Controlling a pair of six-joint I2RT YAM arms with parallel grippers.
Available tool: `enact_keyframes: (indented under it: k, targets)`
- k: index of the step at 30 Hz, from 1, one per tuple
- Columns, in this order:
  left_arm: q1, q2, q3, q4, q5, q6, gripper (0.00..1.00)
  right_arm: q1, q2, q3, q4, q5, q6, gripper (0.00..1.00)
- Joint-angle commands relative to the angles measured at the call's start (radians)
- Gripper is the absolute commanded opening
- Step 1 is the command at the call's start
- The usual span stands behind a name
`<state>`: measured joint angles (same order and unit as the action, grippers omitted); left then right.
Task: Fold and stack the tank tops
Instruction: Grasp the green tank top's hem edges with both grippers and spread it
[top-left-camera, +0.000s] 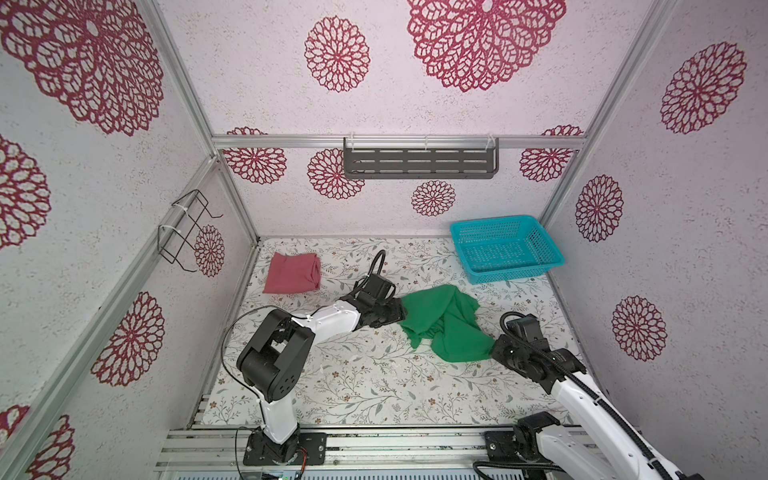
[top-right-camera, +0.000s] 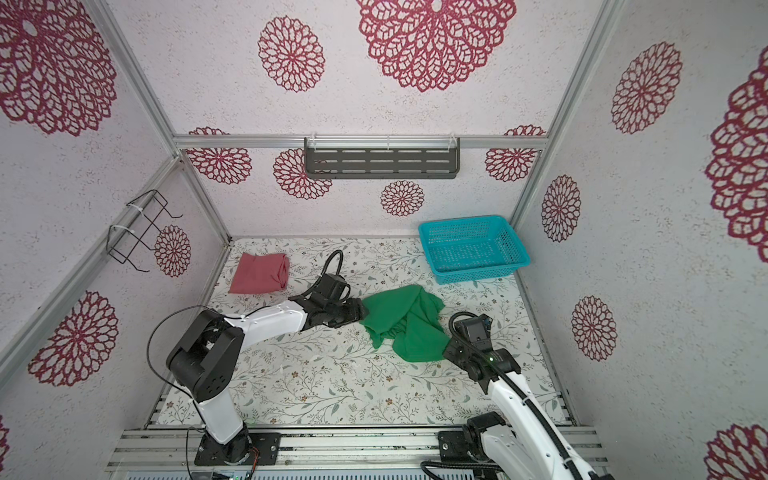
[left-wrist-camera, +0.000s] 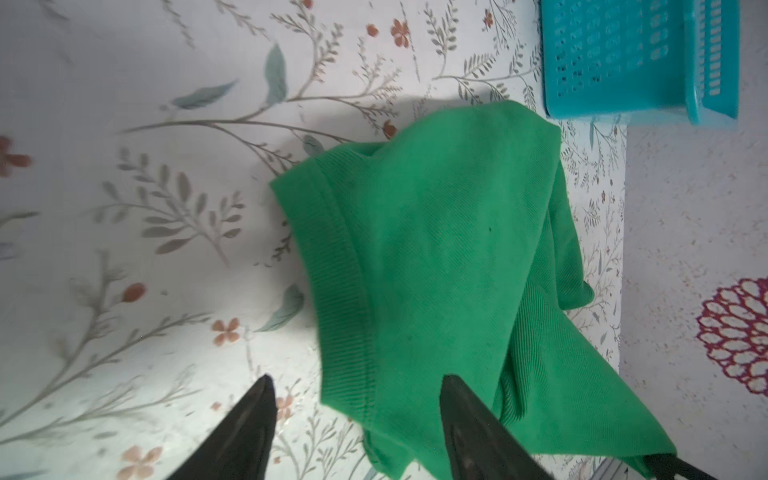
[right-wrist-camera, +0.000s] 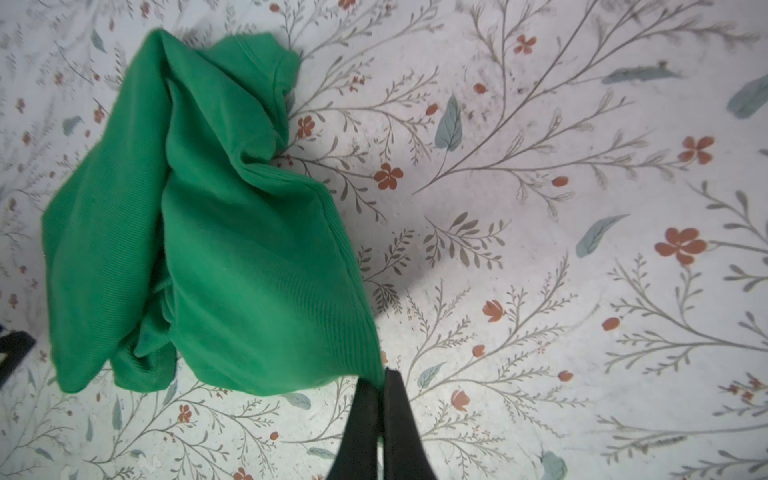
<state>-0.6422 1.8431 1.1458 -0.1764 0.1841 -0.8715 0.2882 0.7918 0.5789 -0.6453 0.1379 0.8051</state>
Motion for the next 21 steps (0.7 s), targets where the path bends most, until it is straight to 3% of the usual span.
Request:
enact_keyframes:
  k: [1,3,5,10,11,18,21]
  targets:
    - [-0.030,0.052,0.060,0.023,0.002,-0.017,0.68,-0.025,-0.054,0.012,0.041,0.024,-0.023,0.00]
    - [-0.033,0.102,0.091,0.031,0.017,-0.023,0.67,-0.033,-0.046,0.007,0.063,-0.004,-0.036,0.00]
    - [-0.031,0.172,0.123,0.035,0.025,-0.023,0.60,-0.034,-0.029,0.006,0.071,-0.022,-0.049,0.00]
    - [-0.003,0.174,0.185,-0.002,-0.004,0.024,0.03,-0.034,-0.012,0.015,0.135,-0.101,-0.124,0.00]
    - [0.007,0.154,0.193,-0.021,-0.016,0.041,0.00,-0.035,-0.003,0.021,0.145,-0.120,-0.146,0.00]
    - [0.132,-0.095,0.222,-0.234,-0.145,0.210,0.00,-0.033,0.040,0.108,0.175,-0.271,-0.260,0.00]
    - [0.201,-0.157,0.269,-0.323,-0.164,0.281,0.00,-0.033,0.023,0.168,0.125,-0.279,-0.297,0.00]
